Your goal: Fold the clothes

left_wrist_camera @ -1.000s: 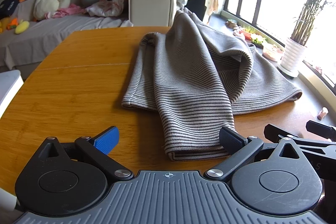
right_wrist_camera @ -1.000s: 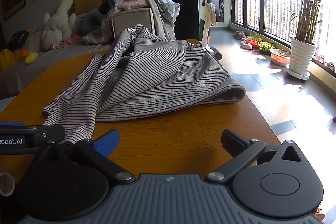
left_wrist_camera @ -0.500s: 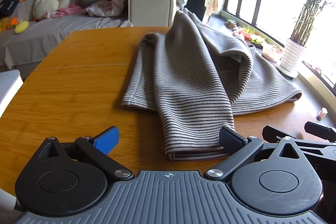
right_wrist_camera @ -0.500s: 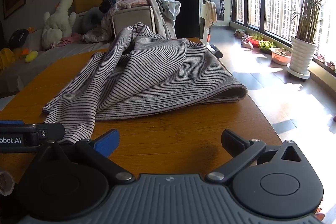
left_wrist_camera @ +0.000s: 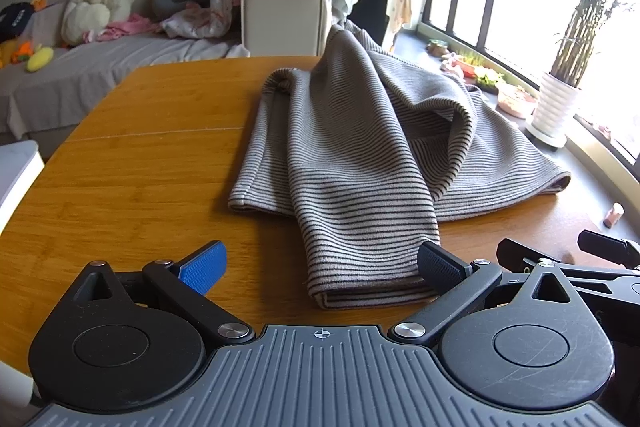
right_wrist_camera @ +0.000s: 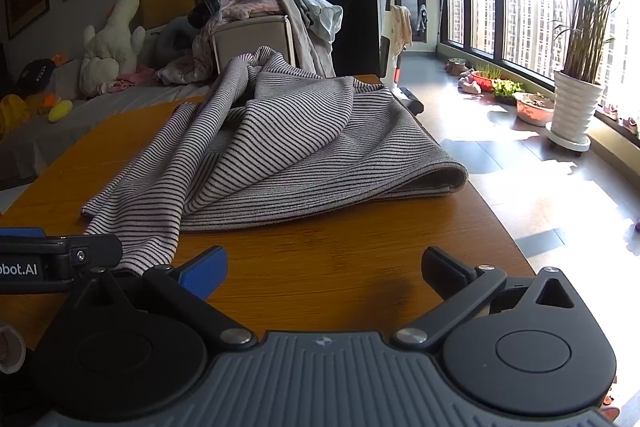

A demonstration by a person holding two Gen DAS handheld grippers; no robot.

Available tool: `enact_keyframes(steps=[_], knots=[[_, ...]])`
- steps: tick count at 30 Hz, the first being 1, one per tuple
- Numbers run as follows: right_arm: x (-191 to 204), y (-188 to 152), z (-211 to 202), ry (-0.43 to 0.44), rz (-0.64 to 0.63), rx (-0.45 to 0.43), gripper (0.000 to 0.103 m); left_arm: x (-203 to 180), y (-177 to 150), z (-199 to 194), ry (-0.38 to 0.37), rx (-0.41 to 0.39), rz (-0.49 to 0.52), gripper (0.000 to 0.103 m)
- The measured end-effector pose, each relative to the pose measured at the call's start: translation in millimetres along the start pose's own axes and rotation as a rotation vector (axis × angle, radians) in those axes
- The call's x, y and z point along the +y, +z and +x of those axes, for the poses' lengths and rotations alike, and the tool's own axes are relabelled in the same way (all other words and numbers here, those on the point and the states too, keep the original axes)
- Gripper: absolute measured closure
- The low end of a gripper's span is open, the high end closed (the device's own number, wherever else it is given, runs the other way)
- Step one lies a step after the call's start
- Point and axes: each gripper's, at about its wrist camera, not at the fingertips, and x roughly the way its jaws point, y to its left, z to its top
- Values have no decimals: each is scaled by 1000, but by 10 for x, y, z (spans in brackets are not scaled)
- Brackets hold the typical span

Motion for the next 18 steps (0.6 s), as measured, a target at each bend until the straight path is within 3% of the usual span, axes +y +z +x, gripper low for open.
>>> enact_keyframes(steps=[18], knots=[[-28, -18, 21, 2, 5, -5, 0, 26, 22, 32, -4, 8, -8, 0]])
